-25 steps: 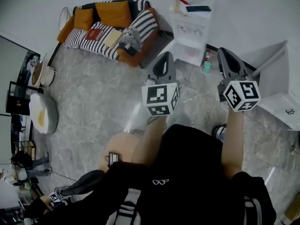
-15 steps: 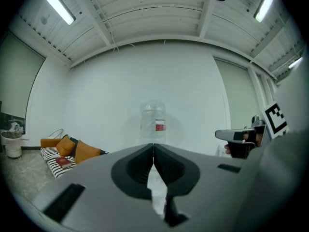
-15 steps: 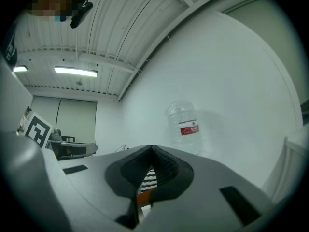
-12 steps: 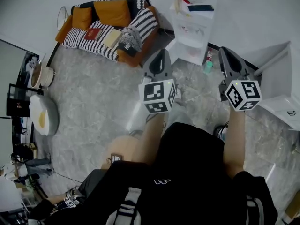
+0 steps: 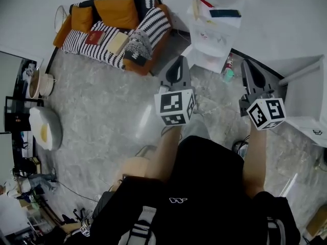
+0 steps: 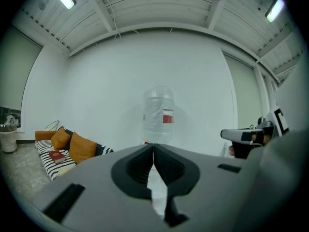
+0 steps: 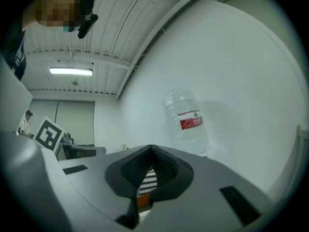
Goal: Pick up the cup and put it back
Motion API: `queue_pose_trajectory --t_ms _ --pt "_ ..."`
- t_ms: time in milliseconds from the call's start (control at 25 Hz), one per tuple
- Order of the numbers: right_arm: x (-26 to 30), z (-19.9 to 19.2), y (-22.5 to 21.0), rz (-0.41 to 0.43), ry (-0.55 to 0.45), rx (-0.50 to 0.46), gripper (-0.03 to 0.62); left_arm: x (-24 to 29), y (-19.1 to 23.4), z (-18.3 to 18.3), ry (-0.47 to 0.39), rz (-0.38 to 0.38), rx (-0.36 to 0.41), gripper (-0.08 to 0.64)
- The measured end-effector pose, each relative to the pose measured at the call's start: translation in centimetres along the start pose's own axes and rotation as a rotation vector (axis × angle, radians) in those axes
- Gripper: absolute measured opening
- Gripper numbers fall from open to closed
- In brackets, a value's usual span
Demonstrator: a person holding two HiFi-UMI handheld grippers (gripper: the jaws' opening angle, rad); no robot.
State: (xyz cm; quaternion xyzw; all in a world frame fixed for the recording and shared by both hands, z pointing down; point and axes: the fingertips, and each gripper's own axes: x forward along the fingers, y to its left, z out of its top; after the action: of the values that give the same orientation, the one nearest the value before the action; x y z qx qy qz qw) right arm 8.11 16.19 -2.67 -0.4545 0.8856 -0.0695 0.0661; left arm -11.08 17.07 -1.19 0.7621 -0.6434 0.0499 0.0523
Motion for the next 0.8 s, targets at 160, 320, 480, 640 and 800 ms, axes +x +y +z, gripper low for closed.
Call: queue_pose_trajectory --t_ms 160,320,480,640,800 --pt "5.6 -0.3 -1.4 -0.005 0.014 0.001 0.008 4.9 2.4 -0.4 0.059 -0.015 0.009 0.014" --pt "11.5 -0.7 -2.0 0.006 0.032 -0.022 0.008 9.6 5.1 -0.2 0.088 -0.043 0.004 0.014" --pt "16.6 -0.7 -3.3 -0.013 0.031 -0.038 0.008 14.7 7.2 0.3 0.104 -0.086 0.013 0.014" --pt "19.5 -1.5 -4.6 -0.035 0.045 -0.059 0.008 19.2 7.6 -0.1 0.099 -0.137 0.010 0.014" --pt "20.1 -3.8 -6.2 -0.053 0.097 -0.052 0.008 21.9 7.1 -2.1 0.125 -0.169 -0.009 0.014"
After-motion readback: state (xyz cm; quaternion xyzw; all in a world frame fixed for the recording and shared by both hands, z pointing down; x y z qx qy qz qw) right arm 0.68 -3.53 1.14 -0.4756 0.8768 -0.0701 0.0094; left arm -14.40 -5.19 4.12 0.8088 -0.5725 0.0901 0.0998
